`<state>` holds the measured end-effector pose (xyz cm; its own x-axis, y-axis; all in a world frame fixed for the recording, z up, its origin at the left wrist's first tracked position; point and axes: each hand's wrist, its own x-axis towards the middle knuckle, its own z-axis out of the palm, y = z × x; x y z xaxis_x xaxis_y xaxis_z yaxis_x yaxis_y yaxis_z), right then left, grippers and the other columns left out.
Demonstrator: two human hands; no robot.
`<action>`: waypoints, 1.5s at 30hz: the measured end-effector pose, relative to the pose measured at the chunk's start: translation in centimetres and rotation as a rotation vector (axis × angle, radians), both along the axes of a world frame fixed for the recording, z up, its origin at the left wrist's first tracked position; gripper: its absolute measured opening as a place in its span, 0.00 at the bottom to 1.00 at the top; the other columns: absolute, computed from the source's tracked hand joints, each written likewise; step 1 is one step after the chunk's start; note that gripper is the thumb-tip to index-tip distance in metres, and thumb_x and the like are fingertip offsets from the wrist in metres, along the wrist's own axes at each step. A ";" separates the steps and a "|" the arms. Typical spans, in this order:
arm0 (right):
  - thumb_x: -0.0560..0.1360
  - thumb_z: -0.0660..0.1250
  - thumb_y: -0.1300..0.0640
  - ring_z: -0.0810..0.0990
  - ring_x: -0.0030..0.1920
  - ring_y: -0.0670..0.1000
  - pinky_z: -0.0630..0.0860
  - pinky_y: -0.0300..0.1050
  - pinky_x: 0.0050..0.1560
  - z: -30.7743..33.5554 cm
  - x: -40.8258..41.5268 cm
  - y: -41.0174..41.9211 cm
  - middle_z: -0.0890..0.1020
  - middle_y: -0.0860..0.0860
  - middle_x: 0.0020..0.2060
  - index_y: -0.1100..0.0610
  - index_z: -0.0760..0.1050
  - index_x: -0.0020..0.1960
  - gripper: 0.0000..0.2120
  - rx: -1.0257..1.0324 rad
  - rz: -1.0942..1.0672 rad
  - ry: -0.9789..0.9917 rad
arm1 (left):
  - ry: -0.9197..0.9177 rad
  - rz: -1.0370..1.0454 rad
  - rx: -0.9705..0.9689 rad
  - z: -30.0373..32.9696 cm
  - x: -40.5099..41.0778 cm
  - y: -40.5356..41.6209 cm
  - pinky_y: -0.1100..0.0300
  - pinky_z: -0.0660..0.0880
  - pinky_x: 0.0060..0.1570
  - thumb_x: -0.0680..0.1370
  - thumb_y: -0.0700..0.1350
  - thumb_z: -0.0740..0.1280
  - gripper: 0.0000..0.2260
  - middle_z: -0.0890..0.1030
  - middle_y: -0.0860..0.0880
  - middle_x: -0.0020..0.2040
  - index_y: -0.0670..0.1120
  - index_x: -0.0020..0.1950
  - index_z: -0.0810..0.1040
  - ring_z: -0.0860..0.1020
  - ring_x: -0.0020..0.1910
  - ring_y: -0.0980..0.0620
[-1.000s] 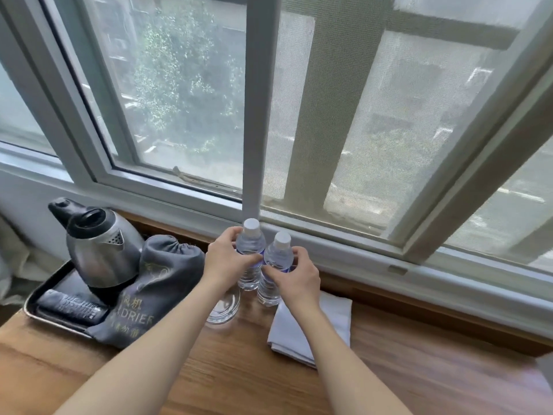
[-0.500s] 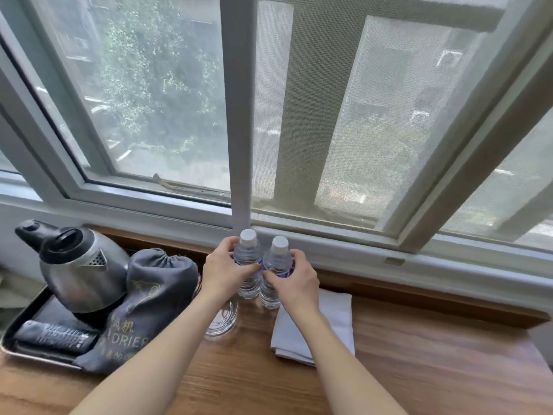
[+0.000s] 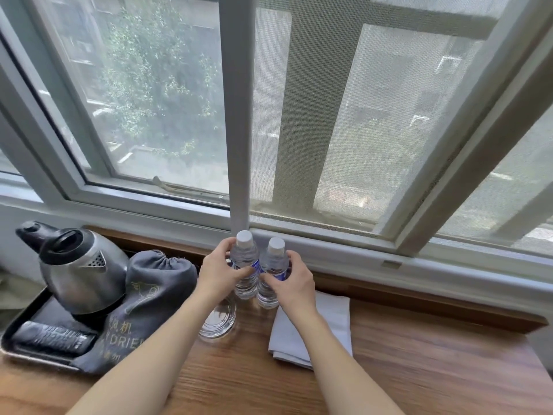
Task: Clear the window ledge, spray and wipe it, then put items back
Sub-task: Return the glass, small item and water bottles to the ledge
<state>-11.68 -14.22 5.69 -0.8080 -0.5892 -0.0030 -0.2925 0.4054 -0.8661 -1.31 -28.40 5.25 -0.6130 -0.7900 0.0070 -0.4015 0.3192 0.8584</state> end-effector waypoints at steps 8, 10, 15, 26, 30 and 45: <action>0.68 0.79 0.51 0.78 0.51 0.45 0.71 0.39 0.51 0.3 -0.5 0.0 0.80 0.40 0.49 0.43 0.71 0.58 0.23 0.031 0.052 0.005 | -0.063 -0.041 0.010 0.8 -0.2 -0.2 0.53 0.74 0.58 0.65 0.45 0.81 0.32 0.80 0.53 0.56 0.53 0.66 0.72 0.77 0.56 0.52; 0.69 0.79 0.50 0.77 0.52 0.44 0.70 0.39 0.52 0.4 -0.6 -0.1 0.79 0.40 0.50 0.45 0.72 0.61 0.25 0.048 0.070 0.009 | -0.078 -0.052 0.012 1.0 -0.1 -0.4 0.54 0.74 0.56 0.65 0.46 0.81 0.32 0.80 0.53 0.56 0.53 0.66 0.72 0.78 0.55 0.51; 0.66 0.79 0.45 0.78 0.57 0.46 0.73 0.43 0.57 0.7 -0.9 -0.3 0.80 0.43 0.56 0.46 0.72 0.65 0.30 0.094 0.099 0.003 | -0.037 -0.109 0.053 2.5 0.1 -0.9 0.61 0.71 0.51 0.65 0.48 0.81 0.30 0.78 0.59 0.51 0.58 0.63 0.72 0.77 0.52 0.57; 0.68 0.78 0.48 0.77 0.57 0.48 0.72 0.42 0.57 2.2 -1.2 -0.4 0.79 0.47 0.57 0.49 0.74 0.67 0.29 0.102 0.092 0.069 | 0.019 -0.203 -0.032 5.2 -0.7 -2.1 0.55 0.78 0.54 0.71 0.49 0.71 0.15 0.82 0.56 0.51 0.54 0.57 0.82 0.79 0.51 0.61; 0.69 0.78 0.51 0.78 0.58 0.47 0.74 0.44 0.59 2.5 -1.5 -0.4 0.80 0.46 0.60 0.49 0.75 0.67 0.28 0.091 0.118 0.020 | 0.028 -0.198 -0.031 4.9 -0.7 -2.2 0.59 0.77 0.50 0.72 0.47 0.74 0.14 0.83 0.56 0.49 0.53 0.58 0.82 0.80 0.49 0.60; 0.67 0.79 0.49 0.77 0.57 0.49 0.73 0.45 0.57 2.7 -1.4 -1.3 0.79 0.47 0.56 0.51 0.75 0.64 0.28 0.126 0.122 0.062 | 0.005 -0.171 -0.066 4.8 -0.9 -2.0 0.62 0.75 0.49 0.71 0.46 0.73 0.14 0.83 0.55 0.49 0.55 0.57 0.82 0.79 0.50 0.59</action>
